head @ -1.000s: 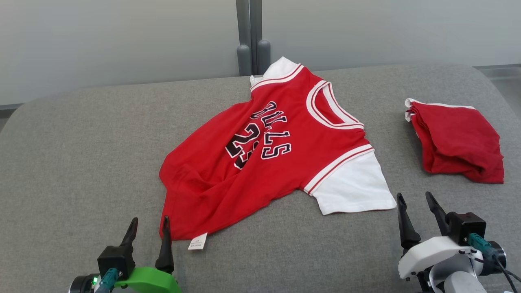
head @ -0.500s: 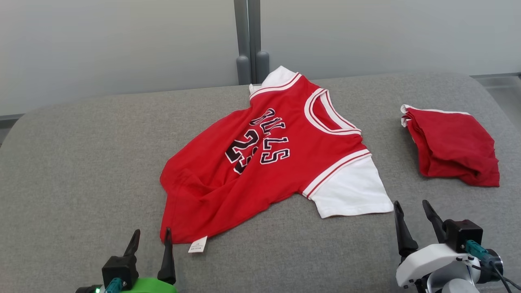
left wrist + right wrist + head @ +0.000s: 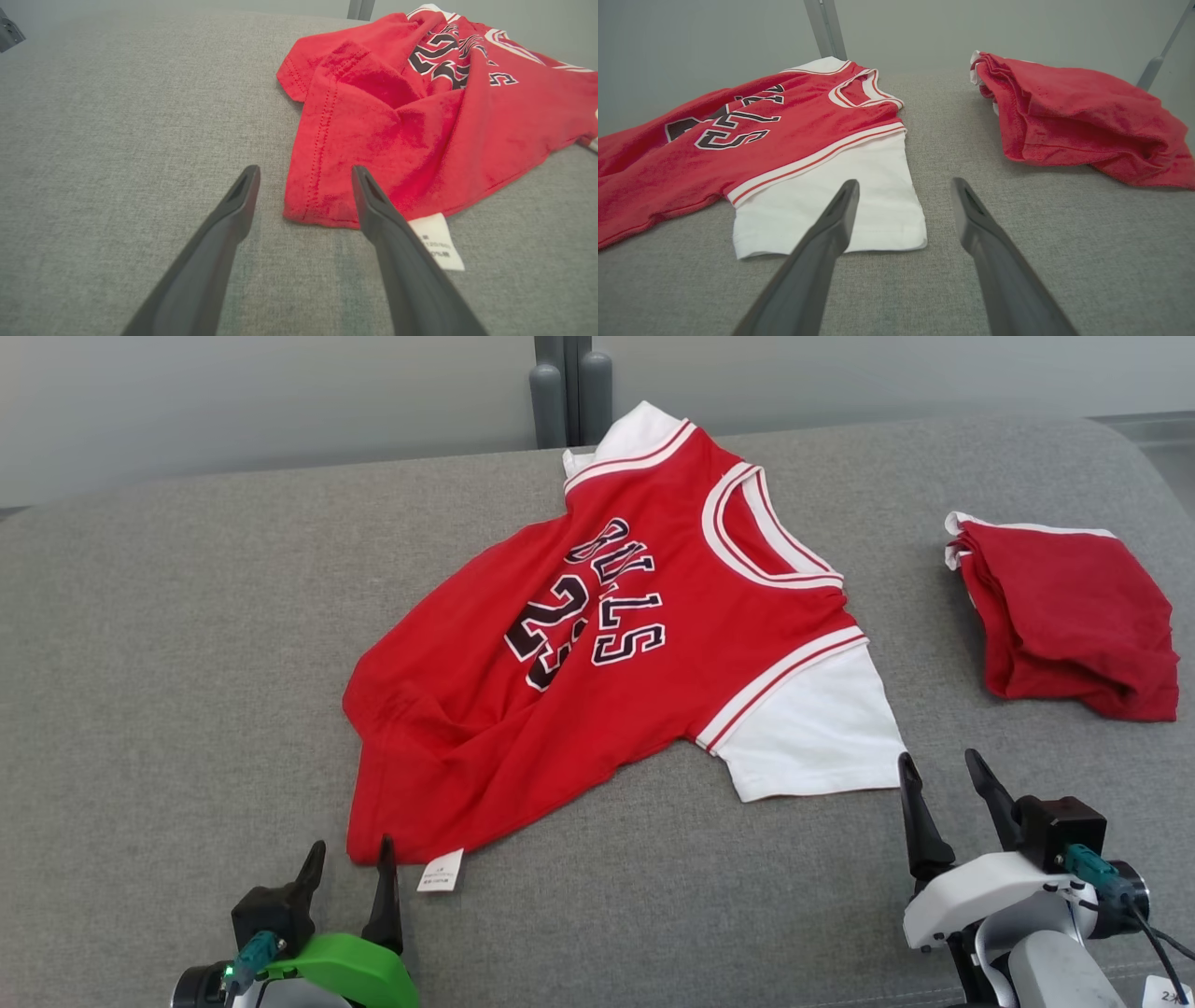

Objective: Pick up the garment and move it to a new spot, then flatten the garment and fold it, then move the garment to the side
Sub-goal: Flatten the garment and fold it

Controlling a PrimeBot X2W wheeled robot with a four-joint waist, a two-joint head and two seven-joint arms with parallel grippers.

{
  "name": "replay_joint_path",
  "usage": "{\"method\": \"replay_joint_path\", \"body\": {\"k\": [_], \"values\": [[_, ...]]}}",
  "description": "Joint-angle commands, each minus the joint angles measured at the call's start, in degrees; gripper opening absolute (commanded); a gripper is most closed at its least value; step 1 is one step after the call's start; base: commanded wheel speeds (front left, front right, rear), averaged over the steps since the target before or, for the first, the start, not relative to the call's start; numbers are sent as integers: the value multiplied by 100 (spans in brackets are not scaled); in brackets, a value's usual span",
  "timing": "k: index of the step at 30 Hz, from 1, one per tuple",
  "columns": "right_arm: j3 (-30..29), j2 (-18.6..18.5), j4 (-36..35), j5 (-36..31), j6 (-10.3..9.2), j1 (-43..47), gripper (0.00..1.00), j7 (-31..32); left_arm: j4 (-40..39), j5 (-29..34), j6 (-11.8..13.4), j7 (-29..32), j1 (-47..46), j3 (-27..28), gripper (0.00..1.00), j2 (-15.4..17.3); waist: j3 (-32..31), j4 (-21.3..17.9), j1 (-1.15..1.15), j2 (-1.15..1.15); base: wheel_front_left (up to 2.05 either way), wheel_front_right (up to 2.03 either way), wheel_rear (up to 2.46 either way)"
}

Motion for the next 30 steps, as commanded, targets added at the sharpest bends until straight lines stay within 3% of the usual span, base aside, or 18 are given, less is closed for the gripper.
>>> {"method": "replay_joint_path", "body": {"k": [1,12,13,14,15,16,17,30], "values": [[-5,-15,-18,8,-9,-51,100,-12,37,36,-13,2,-94,25,100,23,148,-57,0,0,0,0,0],[-63,-21,-16,-25,-9,-243,100,-12,423,-74,-103,2,-434,153,100,24,484,-66,0,0,0,0,0],[-65,-21,-14,-38,-9,-261,100,-12,440,-83,-124,2,-469,130,92,24,527,-65,0,0,0,0,0],[-71,-20,-22,-38,-9,-282,100,-12,462,-74,-146,2,-514,94,72,24,574,-60,0,0,0,0,0],[-84,-19,-23,-47,-9,-301,100,-12,483,-63,-163,2,-555,71,32,23,611,-57,0,0,0,0,0],[-102,-18,-14,-61,-9,-318,100,-12,514,-57,-183,2,-584,45,12,24,642,-54,0,0,0,0,0],[-133,-15,1,-94,-9,-337,100,-12,537,-64,-205,6,-601,24,0,24,672,-49,0,0,0,0,0],[-408,23,470,-205,-9,-567,100,-12,418,15,-294,11,-523,-74,0,25,861,188,0,0,0,0,0]]}}
